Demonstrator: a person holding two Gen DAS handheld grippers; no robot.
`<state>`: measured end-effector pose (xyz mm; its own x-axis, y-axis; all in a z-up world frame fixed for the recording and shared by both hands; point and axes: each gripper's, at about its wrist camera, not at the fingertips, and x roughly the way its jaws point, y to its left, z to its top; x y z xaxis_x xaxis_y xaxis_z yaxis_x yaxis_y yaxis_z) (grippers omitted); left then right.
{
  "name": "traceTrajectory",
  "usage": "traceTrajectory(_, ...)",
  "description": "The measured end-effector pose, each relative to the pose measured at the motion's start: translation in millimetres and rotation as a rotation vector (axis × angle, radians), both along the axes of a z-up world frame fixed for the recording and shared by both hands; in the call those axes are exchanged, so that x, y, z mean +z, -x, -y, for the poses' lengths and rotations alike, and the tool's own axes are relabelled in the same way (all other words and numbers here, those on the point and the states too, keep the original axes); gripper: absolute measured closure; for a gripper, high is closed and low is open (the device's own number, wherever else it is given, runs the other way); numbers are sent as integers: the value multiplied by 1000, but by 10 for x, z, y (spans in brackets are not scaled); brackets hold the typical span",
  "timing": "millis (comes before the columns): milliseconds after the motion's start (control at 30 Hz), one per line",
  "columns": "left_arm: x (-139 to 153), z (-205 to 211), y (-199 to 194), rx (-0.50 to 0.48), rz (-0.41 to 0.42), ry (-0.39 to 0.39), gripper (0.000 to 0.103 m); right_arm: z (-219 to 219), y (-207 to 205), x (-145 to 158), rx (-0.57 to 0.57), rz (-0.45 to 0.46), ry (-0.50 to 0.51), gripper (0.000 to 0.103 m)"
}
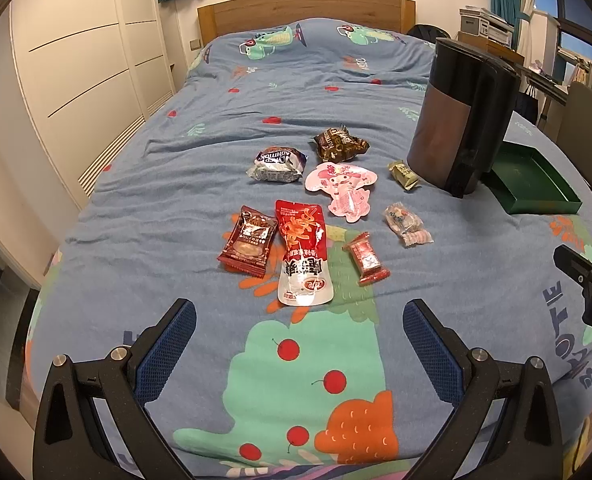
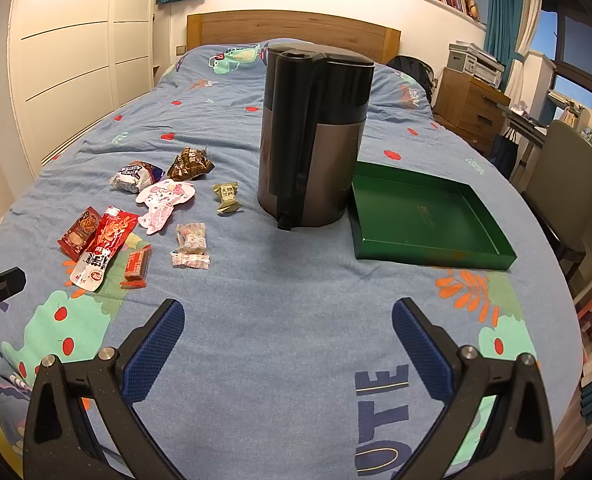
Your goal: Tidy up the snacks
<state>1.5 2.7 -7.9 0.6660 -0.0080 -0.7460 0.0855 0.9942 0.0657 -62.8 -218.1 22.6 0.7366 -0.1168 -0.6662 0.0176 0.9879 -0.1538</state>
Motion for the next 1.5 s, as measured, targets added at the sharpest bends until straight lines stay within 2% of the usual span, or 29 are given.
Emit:
traceTrajectory(500, -5, -45, 16, 1, 3, 25, 1, 20, -11, -22, -1, 0, -1, 0)
traceTrajectory(967, -59, -155, 11, -1, 13, 134, 1, 42, 11, 8, -4, 1, -7, 0)
traceTrajectory(1500, -108, -226, 21, -6, 7, 105, 1, 37, -16, 4, -12, -2, -17, 0)
